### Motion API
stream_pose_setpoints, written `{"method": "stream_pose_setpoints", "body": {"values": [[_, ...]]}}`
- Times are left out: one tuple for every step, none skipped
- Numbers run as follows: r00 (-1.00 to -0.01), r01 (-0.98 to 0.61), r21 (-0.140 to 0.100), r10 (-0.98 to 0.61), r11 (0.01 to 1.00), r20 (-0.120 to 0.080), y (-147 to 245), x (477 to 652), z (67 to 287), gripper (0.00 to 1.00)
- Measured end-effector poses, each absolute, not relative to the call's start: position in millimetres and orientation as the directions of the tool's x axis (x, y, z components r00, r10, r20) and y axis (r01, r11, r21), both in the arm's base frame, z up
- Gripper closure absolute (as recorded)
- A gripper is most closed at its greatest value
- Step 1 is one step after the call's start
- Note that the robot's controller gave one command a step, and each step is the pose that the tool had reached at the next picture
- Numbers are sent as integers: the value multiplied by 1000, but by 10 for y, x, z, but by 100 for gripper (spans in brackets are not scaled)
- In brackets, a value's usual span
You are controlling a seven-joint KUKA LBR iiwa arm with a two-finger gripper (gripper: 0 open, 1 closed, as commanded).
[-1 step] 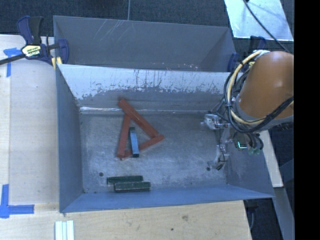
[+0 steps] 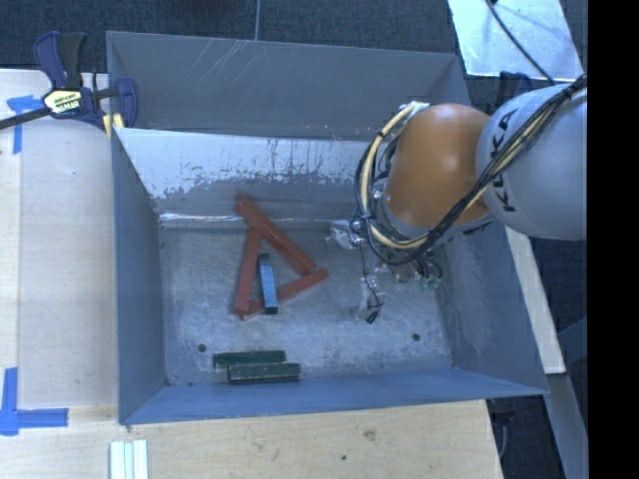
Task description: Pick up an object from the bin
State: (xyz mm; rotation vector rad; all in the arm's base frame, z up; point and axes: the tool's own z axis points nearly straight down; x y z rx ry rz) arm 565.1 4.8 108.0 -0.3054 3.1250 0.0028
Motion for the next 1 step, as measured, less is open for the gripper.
{"method": "stream_pose_setpoints", "body": {"values": [[-795, -606, -1, -606, 795, -3, 169, 5629, 1073, 0]]}}
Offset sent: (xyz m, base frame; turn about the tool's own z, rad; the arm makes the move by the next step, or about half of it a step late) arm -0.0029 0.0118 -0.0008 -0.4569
